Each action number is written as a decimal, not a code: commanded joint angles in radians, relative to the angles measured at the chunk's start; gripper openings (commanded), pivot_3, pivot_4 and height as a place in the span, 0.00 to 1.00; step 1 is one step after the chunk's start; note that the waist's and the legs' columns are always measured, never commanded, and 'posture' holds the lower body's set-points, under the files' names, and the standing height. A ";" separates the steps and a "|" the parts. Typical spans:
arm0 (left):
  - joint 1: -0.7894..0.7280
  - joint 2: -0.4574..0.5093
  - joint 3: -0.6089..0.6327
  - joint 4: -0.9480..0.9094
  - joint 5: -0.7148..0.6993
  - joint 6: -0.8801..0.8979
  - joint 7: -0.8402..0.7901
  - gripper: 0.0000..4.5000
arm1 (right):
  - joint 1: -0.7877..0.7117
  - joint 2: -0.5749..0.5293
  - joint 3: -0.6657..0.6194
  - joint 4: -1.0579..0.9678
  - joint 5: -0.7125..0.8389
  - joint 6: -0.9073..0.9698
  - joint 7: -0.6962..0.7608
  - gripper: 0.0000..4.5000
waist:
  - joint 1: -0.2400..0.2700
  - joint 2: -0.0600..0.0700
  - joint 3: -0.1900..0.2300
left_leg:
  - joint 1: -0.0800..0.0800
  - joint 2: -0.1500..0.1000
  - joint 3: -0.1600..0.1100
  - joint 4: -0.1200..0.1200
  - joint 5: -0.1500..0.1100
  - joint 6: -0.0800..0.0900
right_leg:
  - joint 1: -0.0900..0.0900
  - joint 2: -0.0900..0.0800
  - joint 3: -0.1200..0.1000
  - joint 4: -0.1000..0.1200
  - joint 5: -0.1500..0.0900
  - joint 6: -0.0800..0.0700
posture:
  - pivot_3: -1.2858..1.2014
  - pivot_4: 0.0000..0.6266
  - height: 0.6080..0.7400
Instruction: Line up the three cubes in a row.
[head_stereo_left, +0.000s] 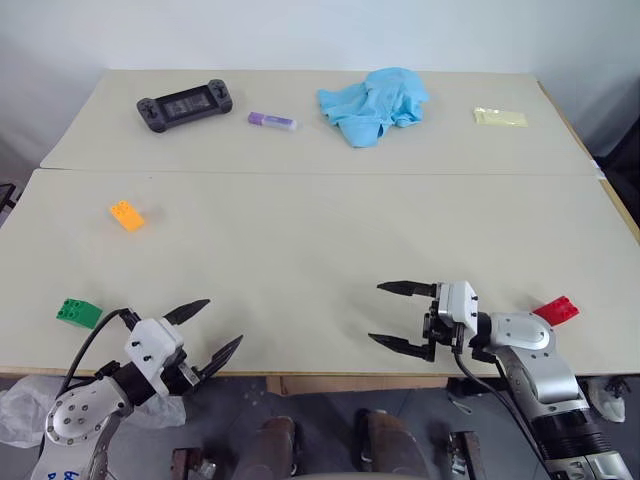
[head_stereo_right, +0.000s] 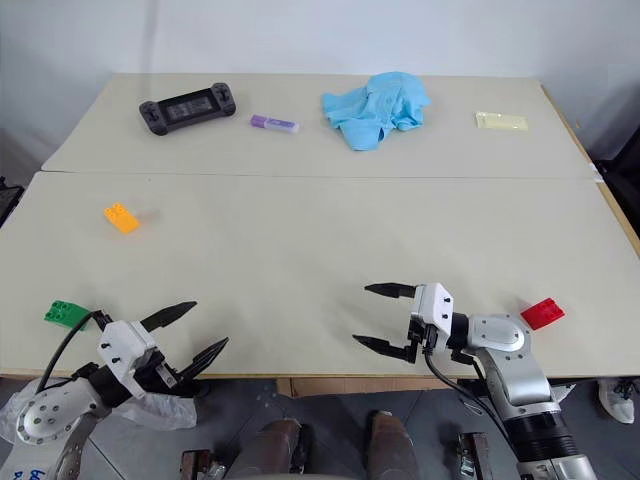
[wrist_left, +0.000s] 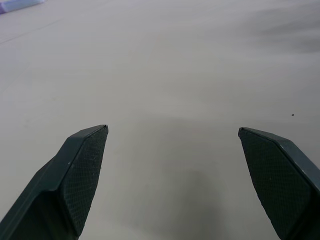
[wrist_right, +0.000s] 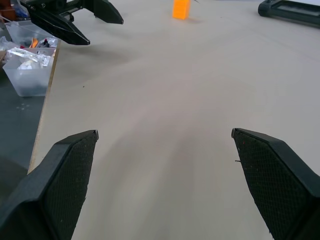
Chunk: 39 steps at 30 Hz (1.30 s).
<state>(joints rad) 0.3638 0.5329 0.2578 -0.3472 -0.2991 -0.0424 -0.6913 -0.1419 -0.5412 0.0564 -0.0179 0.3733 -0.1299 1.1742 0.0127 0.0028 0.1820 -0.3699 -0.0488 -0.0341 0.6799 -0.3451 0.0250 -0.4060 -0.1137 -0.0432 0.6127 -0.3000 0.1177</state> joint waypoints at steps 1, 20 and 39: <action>0.000 0.036 0.016 -0.028 0.007 0.051 0.004 0.99 | -0.007 -0.005 -0.003 -0.073 0.019 -0.010 0.004 1.00 | 0.000 0.000 0.000 | 0.000 0.000 0.000 0.000 0.000 0.000 | 0.000 0.000 0.000 0.000 0.000 0.000 | 0.52 0.24 1.00; -0.479 -0.060 -0.316 -0.070 -0.103 0.284 -0.017 0.99 | 0.294 -0.037 -0.765 -0.205 0.137 0.263 -0.579 1.00 | 0.034 0.003 -0.002 | -0.001 -0.001 -0.003 0.001 0.000 0.000 | 0.001 0.000 -0.002 0.001 0.000 0.000 | 0.52 0.24 1.00; -0.656 -0.072 -0.409 0.158 -0.080 0.206 -0.251 0.99 | 0.736 -0.007 -0.847 -0.491 0.132 0.362 -0.590 1.00 | 0.010 0.011 -0.006 | 0.006 0.001 0.006 -0.001 0.001 0.001 | 0.003 0.002 0.009 0.002 0.001 0.002 | 0.52 0.24 1.00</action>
<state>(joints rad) -0.2968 0.4615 -0.1444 -0.1824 -0.3854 0.1919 -0.9311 0.5763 -0.5290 -0.7855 -0.4674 0.5365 0.2303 0.5671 0.0224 0.0135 0.1761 -0.3639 -0.0486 -0.0280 0.6786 -0.3443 0.0260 -0.4034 -0.1115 -0.0342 0.6143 -0.2990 0.1198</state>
